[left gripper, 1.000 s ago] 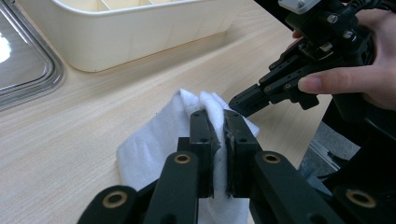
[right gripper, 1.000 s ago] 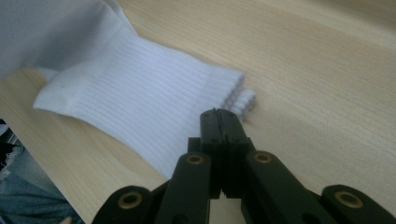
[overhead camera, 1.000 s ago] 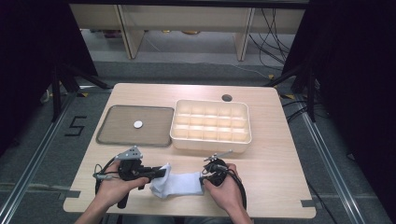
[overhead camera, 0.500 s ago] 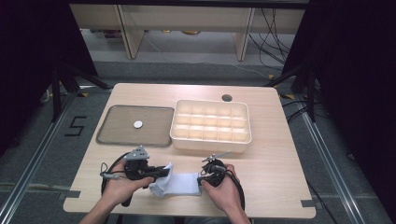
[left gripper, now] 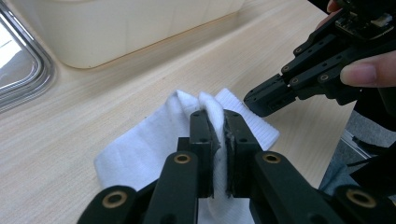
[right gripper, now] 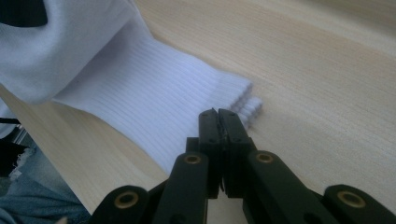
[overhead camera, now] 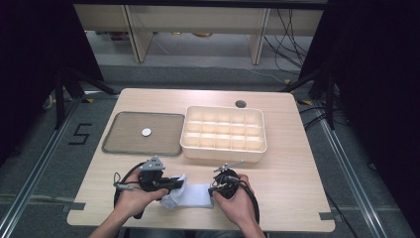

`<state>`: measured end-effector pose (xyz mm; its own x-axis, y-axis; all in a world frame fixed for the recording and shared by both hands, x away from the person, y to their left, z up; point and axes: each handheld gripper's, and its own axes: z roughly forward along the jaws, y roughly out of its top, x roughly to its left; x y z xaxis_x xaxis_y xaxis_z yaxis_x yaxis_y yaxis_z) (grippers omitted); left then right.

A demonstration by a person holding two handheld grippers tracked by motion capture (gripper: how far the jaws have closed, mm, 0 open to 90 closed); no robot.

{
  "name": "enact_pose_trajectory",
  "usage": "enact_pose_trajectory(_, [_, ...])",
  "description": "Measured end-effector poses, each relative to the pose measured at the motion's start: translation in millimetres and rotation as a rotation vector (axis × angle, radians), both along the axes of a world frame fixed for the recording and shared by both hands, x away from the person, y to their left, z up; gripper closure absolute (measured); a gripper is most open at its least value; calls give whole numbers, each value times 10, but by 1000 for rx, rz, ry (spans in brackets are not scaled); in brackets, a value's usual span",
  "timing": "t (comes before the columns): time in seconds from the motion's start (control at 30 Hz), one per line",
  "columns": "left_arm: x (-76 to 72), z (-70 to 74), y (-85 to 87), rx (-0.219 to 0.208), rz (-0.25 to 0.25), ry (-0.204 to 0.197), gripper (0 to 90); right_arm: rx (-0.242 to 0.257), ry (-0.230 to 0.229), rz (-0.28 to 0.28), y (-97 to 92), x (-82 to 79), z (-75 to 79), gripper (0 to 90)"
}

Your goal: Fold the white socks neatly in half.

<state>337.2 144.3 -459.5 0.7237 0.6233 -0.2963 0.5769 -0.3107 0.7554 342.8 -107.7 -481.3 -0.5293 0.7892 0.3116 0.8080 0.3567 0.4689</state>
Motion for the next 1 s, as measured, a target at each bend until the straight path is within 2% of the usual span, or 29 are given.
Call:
enact_pose_trajectory(0.1, [4, -10, -25, 13, 4, 1, 830, -5, -1, 1, -10, 4, -16, 890])
enact_pose_trajectory(0.17, [11, -22, -44, 14, -2, 1, 830, -2, -21, 19, -13, 9, -29, 890])
enact_pose_trajectory(0.2, [6, -25, -59, 22, 6, -1, 830, 1, -12, 11, -7, 2, -23, 890])
enact_pose_trajectory(0.23, [13, -27, -62, 26, -9, 2, 829, -1, -23, 18, -13, 8, -25, 889])
enact_pose_trajectory(0.27, [13, -30, -71, 26, -7, 2, 830, 2, -9, 4, -5, -2, -15, 889])
enact_pose_trajectory(0.3, [6, -33, -85, 28, 2, -1, 830, 1, -13, 6, -8, 0, -12, 889])
enact_pose_trajectory(0.33, [15, -36, -88, 27, -13, 3, 830, -3, -10, -1, -9, -3, -2, 889])
enact_pose_trajectory(0.5, [23, -41, -109, 33, -11, 1, 829, 2, -13, -3, 4, -22, 41, 889])
enact_pose_trajectory(0.53, [24, -43, -118, 34, -12, 0, 829, 7, -22, 5, 5, -16, 34, 889])
enact_pose_trajectory(0.57, [19, -42, -126, 36, -8, 2, 829, 7, -3, -4, 13, -19, 31, 890])
enact_pose_trajectory(0.6, [22, -44, -132, 37, -17, 7, 829, 8, -23, 17, 9, -6, 13, 890])
enact_pose_trajectory(0.77, [23, -59, -185, 43, -18, 2, 829, 3, -6, -4, 19, -18, 3, 890])
enact_pose_trajectory(0.93, [40, -75, -211, 48, -30, 8, 829, 5, -9, 2, 17, -15, -1, 890])
enact_pose_trajectory(1.0, [36, -80, -223, 57, -18, 9, 829, 4, -10, 1, 17, -17, 2, 889])
